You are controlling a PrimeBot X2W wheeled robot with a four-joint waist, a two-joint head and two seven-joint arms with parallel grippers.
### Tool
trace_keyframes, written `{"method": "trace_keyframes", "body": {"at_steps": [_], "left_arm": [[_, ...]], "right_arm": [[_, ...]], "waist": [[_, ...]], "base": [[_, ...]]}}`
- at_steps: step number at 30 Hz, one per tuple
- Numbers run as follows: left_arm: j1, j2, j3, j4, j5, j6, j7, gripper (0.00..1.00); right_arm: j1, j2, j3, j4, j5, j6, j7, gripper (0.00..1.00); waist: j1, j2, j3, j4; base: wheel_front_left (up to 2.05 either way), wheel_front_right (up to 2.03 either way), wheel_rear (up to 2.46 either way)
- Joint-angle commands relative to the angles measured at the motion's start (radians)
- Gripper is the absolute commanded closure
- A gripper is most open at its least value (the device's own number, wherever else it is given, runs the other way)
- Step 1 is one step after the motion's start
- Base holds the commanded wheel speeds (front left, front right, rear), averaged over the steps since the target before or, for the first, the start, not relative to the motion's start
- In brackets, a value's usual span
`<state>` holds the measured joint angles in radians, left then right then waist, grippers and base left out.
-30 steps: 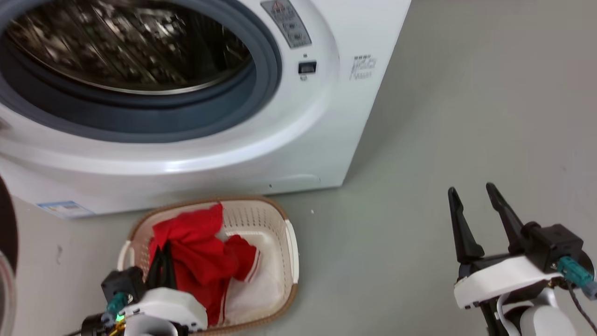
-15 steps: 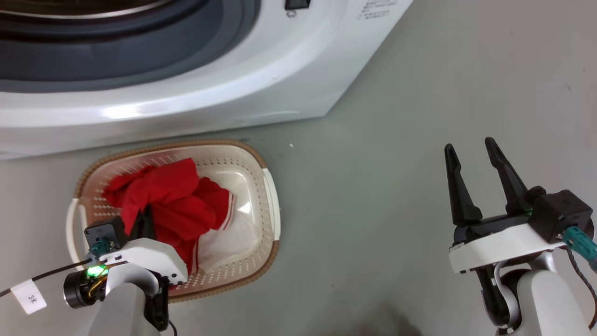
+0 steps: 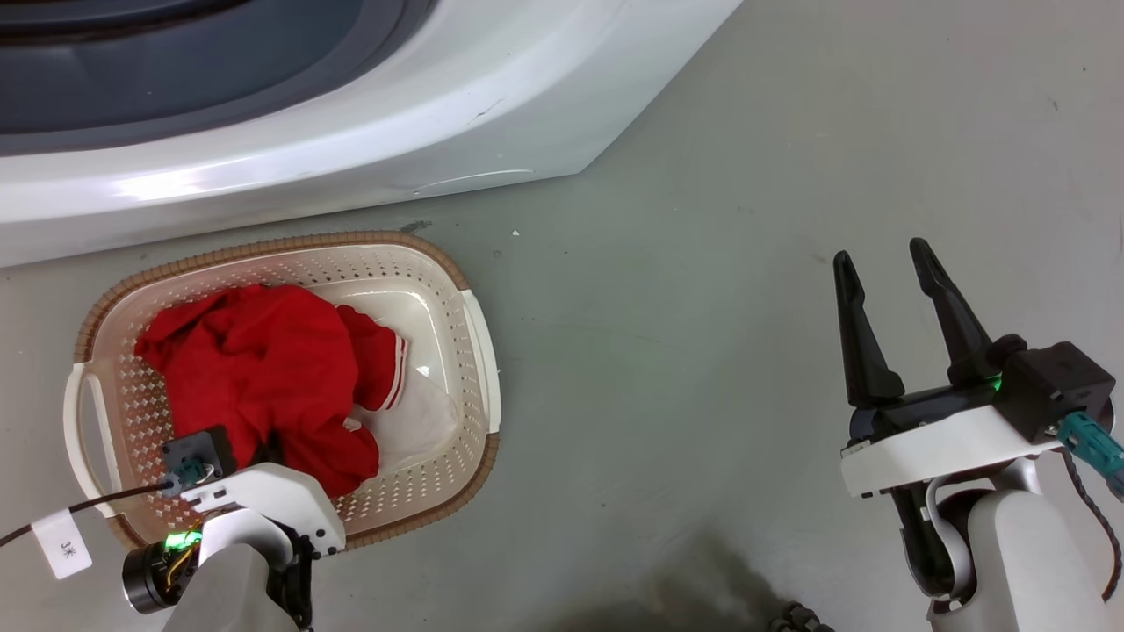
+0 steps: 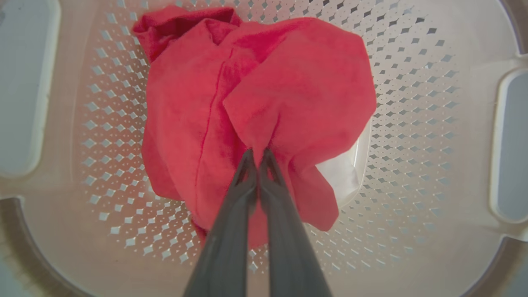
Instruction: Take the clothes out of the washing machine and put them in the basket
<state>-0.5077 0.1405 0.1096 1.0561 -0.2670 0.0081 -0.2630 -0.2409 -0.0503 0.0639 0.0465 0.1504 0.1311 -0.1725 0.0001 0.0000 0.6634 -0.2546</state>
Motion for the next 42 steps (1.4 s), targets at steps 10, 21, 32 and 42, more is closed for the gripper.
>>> {"method": "trace_keyframes", "body": {"at_steps": [10,21,32,42], "left_arm": [[-0.01,-0.007,0.013,0.046,0.005,-0.018,-0.002,0.0],[0.081,-0.033,0.047,-0.128,0.036,-0.043,-0.003,0.0],[0.203,-0.064,0.088,-0.41,0.104,-0.054,-0.003,0.0],[0.292,-0.085,0.052,-0.696,0.169,-0.058,-0.003,0.0]], "right_arm": [[-0.008,0.0,-0.003,0.038,0.003,-0.001,-0.015,0.0],[0.049,0.0,-0.014,0.076,-0.012,-0.001,-0.003,0.0],[0.128,0.0,-0.037,0.063,-0.036,-0.001,0.032,0.0],[0.186,0.0,-0.029,0.038,-0.042,-0.001,0.058,0.0]], "waist": [[-0.0001,0.0,-0.092,0.022],[-0.0001,0.0,-0.287,0.073],[-0.0001,0.0,-0.439,0.112],[-0.0001,0.0,-0.536,0.157]], "base": [[0.0,0.0,0.0],[0.0,0.0,0.0],[0.0,0.0,0.0],[0.0,0.0,0.0]]}}
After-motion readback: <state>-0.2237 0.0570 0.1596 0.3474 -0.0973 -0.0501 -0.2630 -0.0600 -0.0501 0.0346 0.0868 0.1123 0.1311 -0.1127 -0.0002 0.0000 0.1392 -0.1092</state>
